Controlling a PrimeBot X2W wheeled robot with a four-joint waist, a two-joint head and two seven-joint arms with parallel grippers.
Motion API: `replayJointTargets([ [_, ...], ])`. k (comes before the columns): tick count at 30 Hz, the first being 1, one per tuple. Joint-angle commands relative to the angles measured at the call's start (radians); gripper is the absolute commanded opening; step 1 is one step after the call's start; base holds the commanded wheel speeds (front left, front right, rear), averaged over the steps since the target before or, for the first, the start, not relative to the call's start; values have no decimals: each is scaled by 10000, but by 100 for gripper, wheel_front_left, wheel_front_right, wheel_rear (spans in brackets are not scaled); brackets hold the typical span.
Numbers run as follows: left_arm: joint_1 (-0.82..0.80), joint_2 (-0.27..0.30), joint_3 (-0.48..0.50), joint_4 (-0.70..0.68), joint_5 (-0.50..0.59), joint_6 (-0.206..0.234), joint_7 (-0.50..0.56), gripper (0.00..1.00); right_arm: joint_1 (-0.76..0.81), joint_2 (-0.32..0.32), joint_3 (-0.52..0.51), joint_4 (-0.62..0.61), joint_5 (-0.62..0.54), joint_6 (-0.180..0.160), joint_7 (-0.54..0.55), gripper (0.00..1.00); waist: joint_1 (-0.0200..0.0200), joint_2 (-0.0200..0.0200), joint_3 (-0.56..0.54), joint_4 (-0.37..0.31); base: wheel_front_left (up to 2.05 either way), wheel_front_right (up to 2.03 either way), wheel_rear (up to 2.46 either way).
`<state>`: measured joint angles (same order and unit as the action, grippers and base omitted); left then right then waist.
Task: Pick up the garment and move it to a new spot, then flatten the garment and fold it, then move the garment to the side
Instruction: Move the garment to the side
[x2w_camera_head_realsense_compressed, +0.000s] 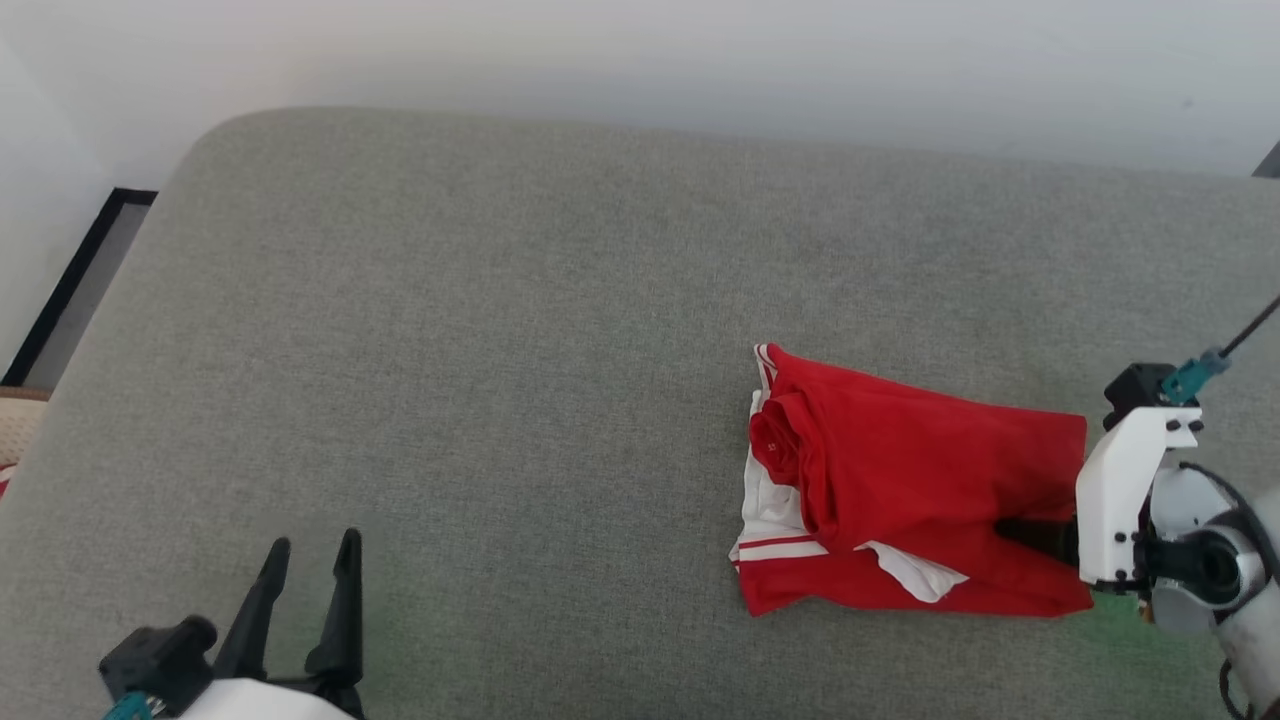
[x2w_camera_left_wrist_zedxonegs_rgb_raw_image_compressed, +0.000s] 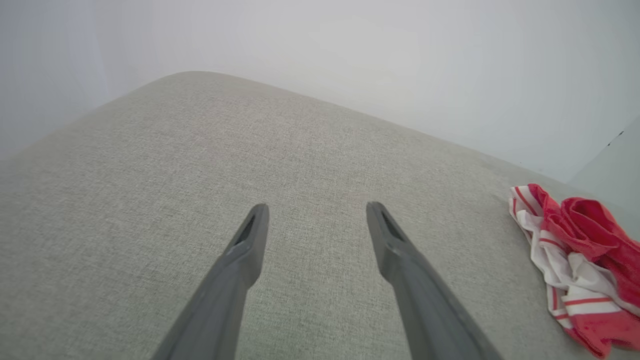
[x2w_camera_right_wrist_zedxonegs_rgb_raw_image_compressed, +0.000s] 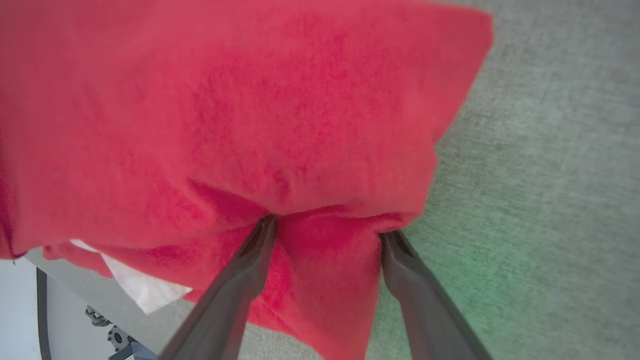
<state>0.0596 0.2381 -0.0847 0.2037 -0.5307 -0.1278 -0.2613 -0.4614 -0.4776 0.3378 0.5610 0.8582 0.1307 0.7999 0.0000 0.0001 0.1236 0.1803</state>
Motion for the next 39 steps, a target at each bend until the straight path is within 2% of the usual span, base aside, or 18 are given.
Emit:
replayJointTargets([
  [1,-166,20,-41,-3,-13,-39,-47,100,-35,114,85,124,76,0,113,100,0,-1,105,38,0,0,0],
  [6,-546,2,-278,56,-65,-39,-47,100,-439,319,440,881,303,-2,702,100,0,-1,403,147,0,0,0],
  [7,-623,0,-306,58,-72,-39,-47,100,-526,285,540,885,306,-2,761,54,0,-1,462,145,0,0,0],
  [8,-697,-11,-315,73,-85,-39,-47,100,-612,246,646,786,333,-2,754,22,0,-1,520,135,0,0,0],
  [9,-765,-29,-323,87,-114,-39,-47,100,-692,180,676,720,403,-2,690,0,0,-1,560,118,0,0,0],
  [16,-1263,50,-355,-214,-1,-39,-47,100,-1317,-671,795,173,264,-25,84,0,0,-1,839,-225,0,0,0],
  [26,-2068,306,-768,-810,378,-39,-46,100,-1891,-1765,498,-225,-56,-3,-318,0,0,-1,1209,-1172,0,0,0],
  [34,-2688,476,-1469,-1054,503,-39,-48,100,-2327,-2335,87,-287,-643,-3,-883,0,0,-1,1475,-1925,0,0,0],
  [39,-3363,710,-2167,-1092,492,-39,-48,100,-2678,-2632,-324,-188,-1129,-3,-1743,0,0,-1,1805,-2601,0,0,0],
])
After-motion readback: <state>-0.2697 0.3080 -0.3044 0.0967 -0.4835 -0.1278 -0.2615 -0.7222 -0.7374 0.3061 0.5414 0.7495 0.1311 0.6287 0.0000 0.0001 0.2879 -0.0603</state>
